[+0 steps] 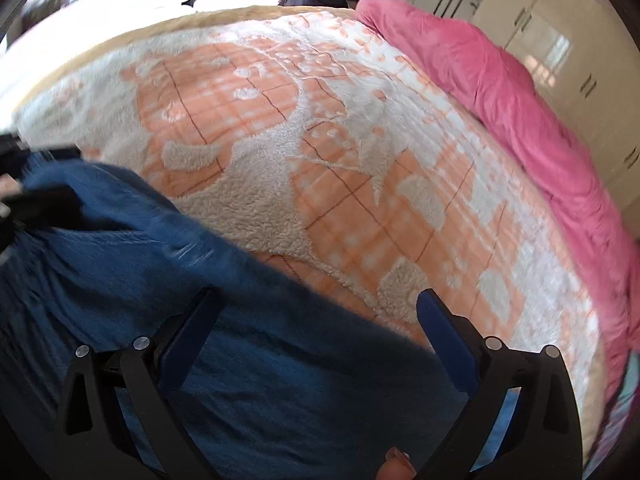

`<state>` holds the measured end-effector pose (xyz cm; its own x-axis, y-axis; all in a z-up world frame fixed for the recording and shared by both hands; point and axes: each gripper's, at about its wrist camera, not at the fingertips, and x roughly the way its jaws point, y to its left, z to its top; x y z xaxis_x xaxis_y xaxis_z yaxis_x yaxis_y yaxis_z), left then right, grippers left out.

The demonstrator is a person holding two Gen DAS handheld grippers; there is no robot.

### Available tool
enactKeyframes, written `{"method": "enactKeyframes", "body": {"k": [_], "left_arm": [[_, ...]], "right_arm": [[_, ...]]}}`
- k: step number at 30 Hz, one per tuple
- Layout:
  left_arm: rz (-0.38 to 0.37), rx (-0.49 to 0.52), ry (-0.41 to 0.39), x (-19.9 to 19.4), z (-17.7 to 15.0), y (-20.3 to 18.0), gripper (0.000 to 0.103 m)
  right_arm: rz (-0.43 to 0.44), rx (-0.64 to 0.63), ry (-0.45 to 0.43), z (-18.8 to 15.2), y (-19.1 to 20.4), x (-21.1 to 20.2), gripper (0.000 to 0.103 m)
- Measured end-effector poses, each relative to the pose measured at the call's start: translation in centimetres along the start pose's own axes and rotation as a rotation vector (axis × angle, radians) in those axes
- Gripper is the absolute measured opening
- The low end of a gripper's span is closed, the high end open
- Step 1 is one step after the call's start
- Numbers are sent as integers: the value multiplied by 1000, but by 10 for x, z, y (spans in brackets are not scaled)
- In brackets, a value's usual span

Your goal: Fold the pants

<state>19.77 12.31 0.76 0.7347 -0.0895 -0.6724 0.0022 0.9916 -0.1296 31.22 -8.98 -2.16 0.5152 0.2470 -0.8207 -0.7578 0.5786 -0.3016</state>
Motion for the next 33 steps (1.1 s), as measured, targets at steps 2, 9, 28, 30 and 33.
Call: {"method": "enactKeyframes", "body": {"k": [2,9,28,30,33], "left_arm": [[14,7,-6,-2,-1,0,26],[45,25,-10,2,-1,0,26],[18,81,-123,-60,-12,-22,27],[-4,68,-119,-70,-23,-24,28],[0,80,-124,-87,-46,-31,29]], "right_arm": [[-12,-20,-3,1,2,2,98],[21,-30,-36,-8,18,-6,20],[3,258,-284,-71,26,-140,13],[13,275,-292,-86,33,-151,13],[65,321,-283,-110,48,-163,13]]}}
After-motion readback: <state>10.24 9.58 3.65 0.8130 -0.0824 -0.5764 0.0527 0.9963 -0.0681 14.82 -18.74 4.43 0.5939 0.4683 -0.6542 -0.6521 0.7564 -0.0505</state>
